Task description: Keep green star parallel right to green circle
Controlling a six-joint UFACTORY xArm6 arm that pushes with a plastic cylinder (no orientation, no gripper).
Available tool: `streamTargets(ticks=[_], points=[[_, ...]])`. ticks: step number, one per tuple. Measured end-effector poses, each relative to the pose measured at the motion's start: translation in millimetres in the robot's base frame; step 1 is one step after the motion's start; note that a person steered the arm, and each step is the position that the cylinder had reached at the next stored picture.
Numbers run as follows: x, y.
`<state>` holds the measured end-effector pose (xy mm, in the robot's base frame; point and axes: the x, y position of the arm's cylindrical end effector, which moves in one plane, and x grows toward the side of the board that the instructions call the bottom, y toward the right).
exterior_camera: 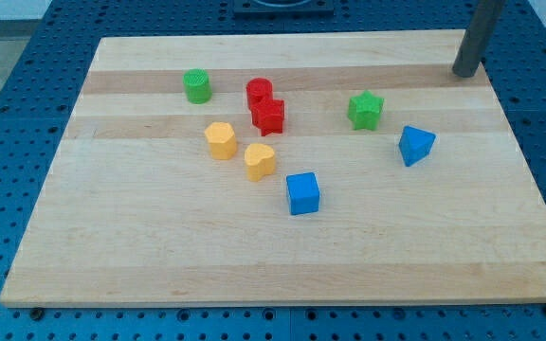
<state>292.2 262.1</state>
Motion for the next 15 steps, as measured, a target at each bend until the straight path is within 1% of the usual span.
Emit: streamTargets(ticks=[1,3,4,5,7,9,11,13,15], points=[[8.6,1.2],[62.2,-12.7],[81.1,-32.3],[90.6,-62.2],[91.4,-124.0],[68.9,-187.6],[37.7,-223.2],[5.3,-277.0],[-4.6,-329.3]])
